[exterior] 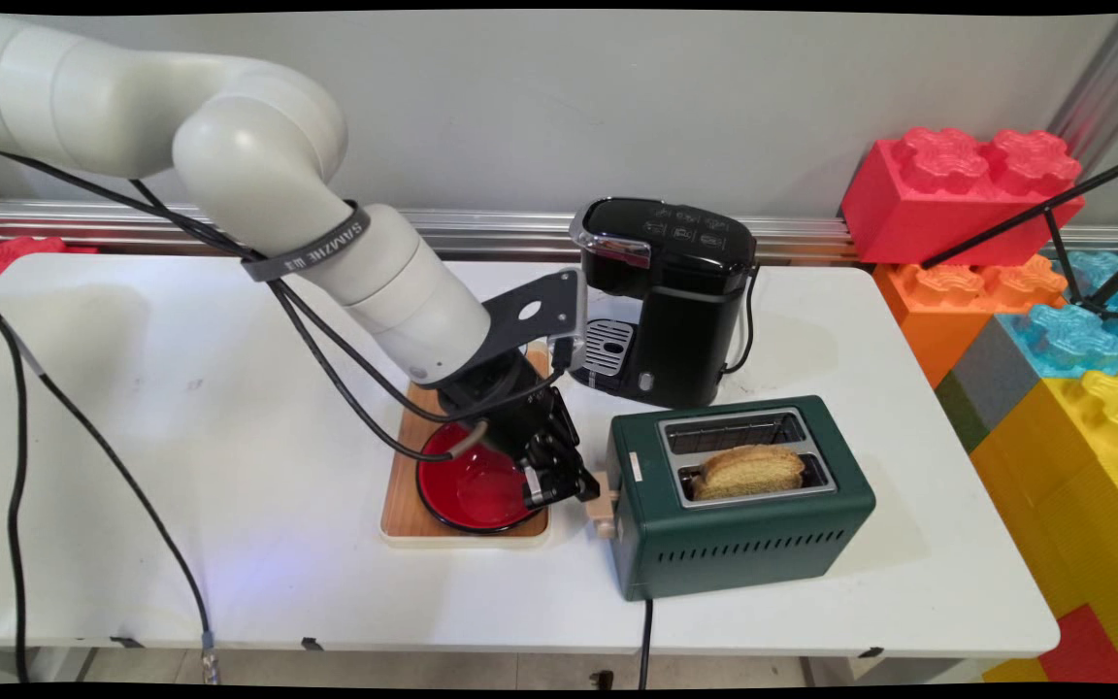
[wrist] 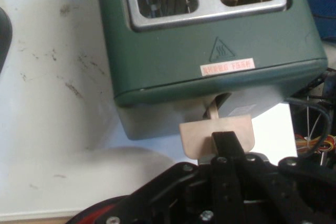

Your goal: Press the toaster switch

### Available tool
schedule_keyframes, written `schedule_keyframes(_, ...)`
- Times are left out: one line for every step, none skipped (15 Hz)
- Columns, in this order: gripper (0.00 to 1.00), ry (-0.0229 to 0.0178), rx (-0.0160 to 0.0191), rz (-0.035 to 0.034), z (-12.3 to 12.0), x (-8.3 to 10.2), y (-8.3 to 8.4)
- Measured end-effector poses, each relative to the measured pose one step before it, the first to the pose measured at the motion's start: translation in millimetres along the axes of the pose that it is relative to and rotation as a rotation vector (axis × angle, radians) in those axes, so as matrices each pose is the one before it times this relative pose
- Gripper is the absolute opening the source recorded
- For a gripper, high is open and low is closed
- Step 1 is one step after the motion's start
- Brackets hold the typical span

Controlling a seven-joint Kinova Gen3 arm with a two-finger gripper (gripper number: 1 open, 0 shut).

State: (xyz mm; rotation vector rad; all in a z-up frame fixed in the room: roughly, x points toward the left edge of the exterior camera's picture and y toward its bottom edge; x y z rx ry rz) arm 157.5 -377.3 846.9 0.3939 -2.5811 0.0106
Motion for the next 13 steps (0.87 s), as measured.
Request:
schedule_keyframes(0.00, -0.00140, -0.00001, 0.00106, 2.24, -1.01, -0.42)
schedule_keyframes(0.00, -0.00102, -0.00024, 0.00050, 1.61, -0.73, -0.23)
schedule_keyframes(0.00, -0.00079, -0.00029, 0.00081, 1.56, -0.59, -0.23)
schedule_keyframes(0.00, -0.00043, -0.00042, 0.00030, 1.05, -0.39, -0.17)
schedule_keyframes(0.00, -0.00048, -0.00051, 0.00055, 1.41, -0.51, -0.20)
schedule_keyframes(0.00, -0.00030, -0.00066, 0.00067, 1.55, -0.55, -0.18)
schedule_keyframes(0.00, -0.00029, -0.00052, 0.00034, 1.40, -0.49, -0.20)
schedule_keyframes(0.00, -0.00003, -0.00002, -0.00008, 0.88, -0.60, -0.02)
schedule_keyframes(0.00, -0.00021, -0.00035, -0.00003, 0.72, -0.27, -0.08)
schedule_keyframes(0.00, 0.00010, -0.00055, 0.00042, 0.94, -0.27, 0.02)
schedule_keyframes(0.00, -0.00022, -0.00030, 0.00013, 0.61, -0.24, -0.01)
schedule_keyframes(0.00, -0.00013, -0.00053, 0.00057, 1.13, -0.57, -0.01)
schedule_keyframes(0.00, -0.00174, -0.00071, 0.00083, 0.68, -1.10, 0.08)
